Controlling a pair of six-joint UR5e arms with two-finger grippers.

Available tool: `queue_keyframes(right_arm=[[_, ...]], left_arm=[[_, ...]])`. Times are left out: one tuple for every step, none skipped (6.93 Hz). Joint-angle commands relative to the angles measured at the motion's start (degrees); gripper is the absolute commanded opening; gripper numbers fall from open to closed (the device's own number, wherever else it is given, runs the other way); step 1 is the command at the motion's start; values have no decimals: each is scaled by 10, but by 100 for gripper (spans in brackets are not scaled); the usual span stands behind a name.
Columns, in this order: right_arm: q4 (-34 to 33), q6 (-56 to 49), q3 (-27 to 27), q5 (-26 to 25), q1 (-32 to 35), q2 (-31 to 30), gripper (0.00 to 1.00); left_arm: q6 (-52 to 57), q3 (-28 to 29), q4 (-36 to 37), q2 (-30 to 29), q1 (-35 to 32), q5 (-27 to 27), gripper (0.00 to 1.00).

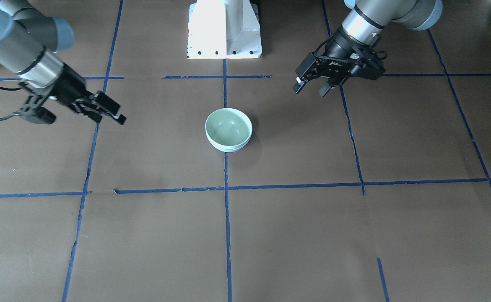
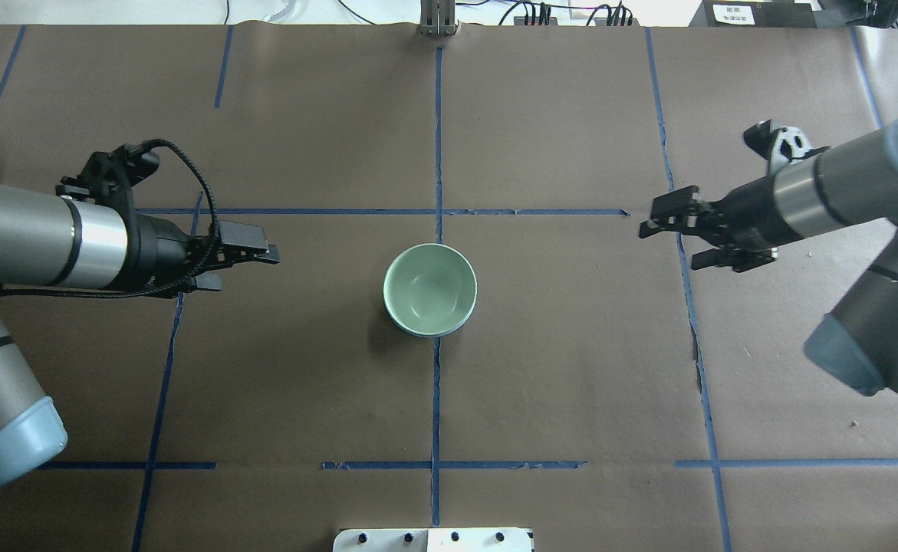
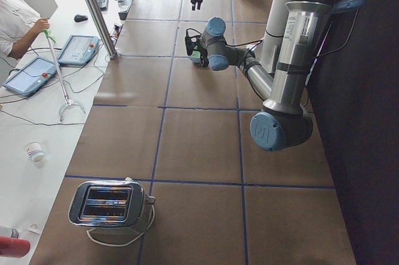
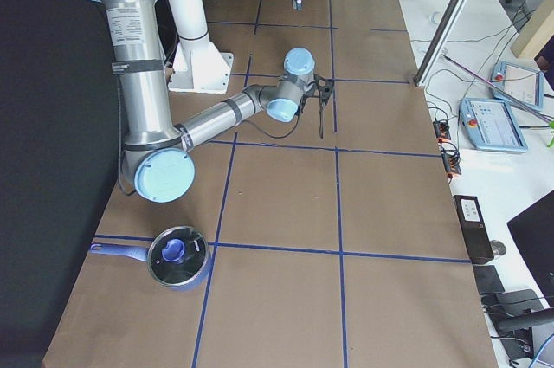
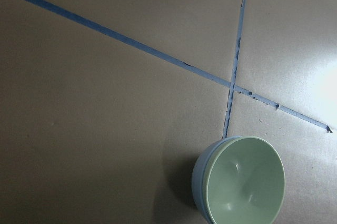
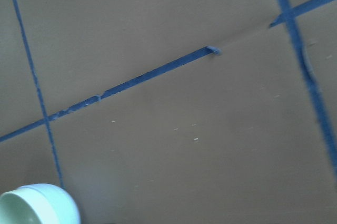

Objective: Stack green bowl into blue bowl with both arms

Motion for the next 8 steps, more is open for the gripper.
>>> queue_keyframes(right_arm=[[-7, -271, -26, 51, 125, -108, 100], [-7, -377, -64, 51, 171, -122, 100], [-8, -502, -118, 52, 221, -129, 100], [-48, -640, -162, 52, 274, -128, 100], [-142, -797, -170, 44, 330, -128, 100], [-250, -923, -166, 40, 374, -120, 100], [-320, -990, -164, 28, 401, -103, 100], [-372, -1008, -151, 28, 410, -94, 100]], left_arm=[[159, 1, 1, 84, -117, -118, 100], [283, 14, 3, 124, -192, -168, 100], [413, 63, 2, 141, -273, -228, 100], [540, 124, 2, 142, -348, -259, 100], [704, 183, 16, 144, -409, -261, 100], [858, 204, 96, 144, -467, -253, 100], [994, 203, 217, 135, -524, -228, 100], [1042, 194, 296, 121, -534, -195, 100]])
